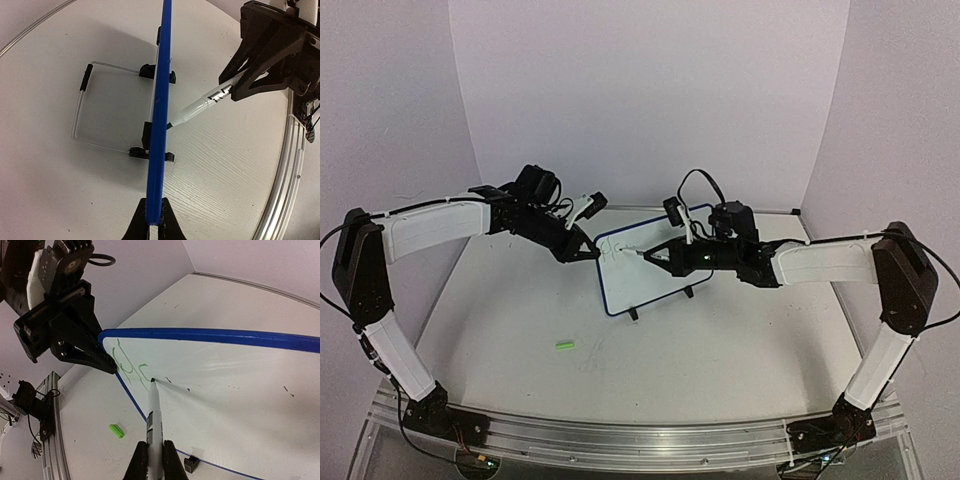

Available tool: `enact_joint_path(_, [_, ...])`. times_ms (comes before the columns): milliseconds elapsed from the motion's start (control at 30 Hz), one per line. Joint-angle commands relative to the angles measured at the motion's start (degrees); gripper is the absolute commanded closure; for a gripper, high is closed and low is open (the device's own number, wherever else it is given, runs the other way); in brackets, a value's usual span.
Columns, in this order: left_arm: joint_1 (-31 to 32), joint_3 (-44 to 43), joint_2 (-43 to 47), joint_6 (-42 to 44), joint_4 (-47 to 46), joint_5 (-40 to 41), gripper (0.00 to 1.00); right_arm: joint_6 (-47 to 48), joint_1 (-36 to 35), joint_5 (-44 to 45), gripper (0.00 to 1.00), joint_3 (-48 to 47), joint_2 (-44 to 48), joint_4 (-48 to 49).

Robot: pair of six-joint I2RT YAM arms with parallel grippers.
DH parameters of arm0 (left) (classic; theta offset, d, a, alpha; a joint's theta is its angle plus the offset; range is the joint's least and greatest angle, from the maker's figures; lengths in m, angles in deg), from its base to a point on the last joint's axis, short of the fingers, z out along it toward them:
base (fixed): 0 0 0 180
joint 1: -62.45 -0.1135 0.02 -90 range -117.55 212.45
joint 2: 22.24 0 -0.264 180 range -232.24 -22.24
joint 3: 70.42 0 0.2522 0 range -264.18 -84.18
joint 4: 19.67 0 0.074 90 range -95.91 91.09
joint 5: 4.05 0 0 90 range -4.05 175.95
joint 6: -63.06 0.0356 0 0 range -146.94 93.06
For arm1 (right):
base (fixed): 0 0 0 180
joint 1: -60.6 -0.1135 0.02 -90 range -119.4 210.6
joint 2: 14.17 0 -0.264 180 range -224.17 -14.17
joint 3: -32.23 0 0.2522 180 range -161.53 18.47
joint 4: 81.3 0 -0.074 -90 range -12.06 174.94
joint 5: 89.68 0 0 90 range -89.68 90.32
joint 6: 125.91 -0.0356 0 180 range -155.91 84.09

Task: Write a sentence on the whiteboard
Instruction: Write on the whiteboard with the whiteboard marker without the cap.

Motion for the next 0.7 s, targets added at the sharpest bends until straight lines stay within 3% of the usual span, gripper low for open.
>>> enact_joint_path(0, [0.6, -1.2, -1.1, 1.6, 1.9, 1.5, 1.00, 0.5, 0.3, 1.1, 1.00, -2.2, 1.6, 2.1])
enact_joint_path(667, [0.5, -1.2, -1.3, 1.6, 2.0, 1.6, 1.00, -0.5, 0.3, -0.3, 1.00, -1.8, 2.9, 4.0])
